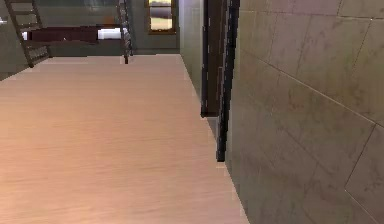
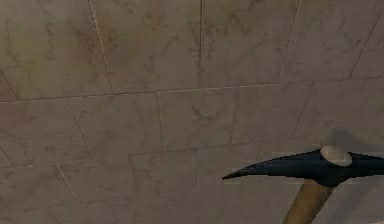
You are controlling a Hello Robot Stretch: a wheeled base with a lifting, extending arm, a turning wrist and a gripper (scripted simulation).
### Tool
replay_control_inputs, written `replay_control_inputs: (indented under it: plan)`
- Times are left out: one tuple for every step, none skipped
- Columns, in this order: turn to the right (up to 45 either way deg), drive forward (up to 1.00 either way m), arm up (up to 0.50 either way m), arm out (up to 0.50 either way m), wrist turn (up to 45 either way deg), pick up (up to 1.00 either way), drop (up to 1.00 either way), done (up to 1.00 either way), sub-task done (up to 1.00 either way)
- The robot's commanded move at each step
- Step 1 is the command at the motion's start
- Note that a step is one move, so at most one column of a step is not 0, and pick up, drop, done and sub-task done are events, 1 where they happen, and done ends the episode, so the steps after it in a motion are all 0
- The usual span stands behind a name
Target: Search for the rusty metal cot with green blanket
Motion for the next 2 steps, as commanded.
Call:
replay_control_inputs:
  plan:
    - [-6.0, 0.00, 0.00, 0.00, 0.0, 0.00, 0.00, 0.00, 0.00]
    - [0.0, 0.60, 0.00, 0.00, 0.0, 0.00, 0.00, 0.00, 0.00]
